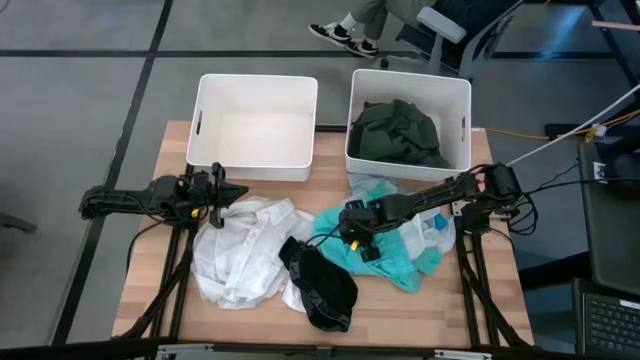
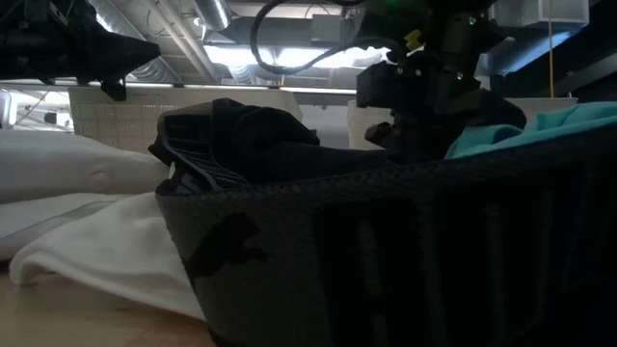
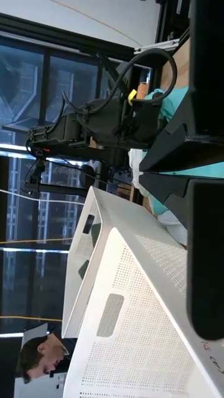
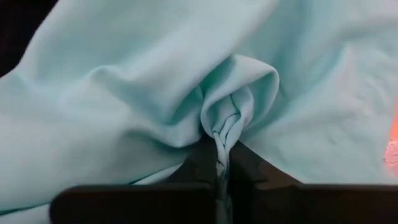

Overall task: Sort clothes
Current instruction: Put the light blue shorts into the right white bin

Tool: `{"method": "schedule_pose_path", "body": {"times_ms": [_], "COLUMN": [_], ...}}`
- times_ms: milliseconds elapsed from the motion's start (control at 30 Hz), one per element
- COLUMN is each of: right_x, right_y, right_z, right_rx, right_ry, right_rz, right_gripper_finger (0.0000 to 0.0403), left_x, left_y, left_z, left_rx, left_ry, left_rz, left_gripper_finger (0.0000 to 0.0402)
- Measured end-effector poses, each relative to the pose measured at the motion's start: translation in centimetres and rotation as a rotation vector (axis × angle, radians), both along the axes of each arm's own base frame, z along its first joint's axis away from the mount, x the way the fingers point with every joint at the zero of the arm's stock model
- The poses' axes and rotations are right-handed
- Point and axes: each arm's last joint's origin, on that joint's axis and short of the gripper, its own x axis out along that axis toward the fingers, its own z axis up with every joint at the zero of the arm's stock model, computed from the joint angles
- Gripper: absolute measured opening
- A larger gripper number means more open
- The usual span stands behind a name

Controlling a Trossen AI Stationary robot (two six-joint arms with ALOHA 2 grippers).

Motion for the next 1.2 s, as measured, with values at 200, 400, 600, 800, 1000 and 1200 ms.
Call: {"method": "schedule_pose_path", "body": {"times_ms": [200,400,600,800,1000,1200], "right_x": [0.7,1.0,0.7,-0.7,-2.4,-4.5], "right_y": [0.0,0.0,-0.4,-0.9,-1.5,-2.2], "right_z": [2.5,5.9,9.5,13.8,18.6,23.7], "right_rx": [-0.031,-0.065,-0.17,-0.259,-0.358,-0.461], "right_ry": [-0.023,-0.048,-0.123,-0.228,-0.368,-0.513], "right_rz": [0.01,0.024,0.005,-0.05,-0.126,-0.225], "right_gripper_finger": [0.002,0.0013,0.0012,0.0013,0.0012,0.0016], "left_x": [0.0,0.0,0.0,0.1,0.1,0.0], "left_y": [0.0,0.0,0.0,0.0,0.0,0.0], "left_z": [0.0,0.0,-0.2,-0.1,-0.1,-0.1], "left_rx": [0.0,-0.003,-0.004,-0.006,-0.007,-0.007], "left_ry": [0.001,0.003,0.015,0.015,0.015,0.013], "left_rz": [0.0,0.0,0.001,0.001,0.001,0.001], "left_gripper_finger": [0.0008,0.0008,0.0008,0.0008,0.0008,0.0008]}}
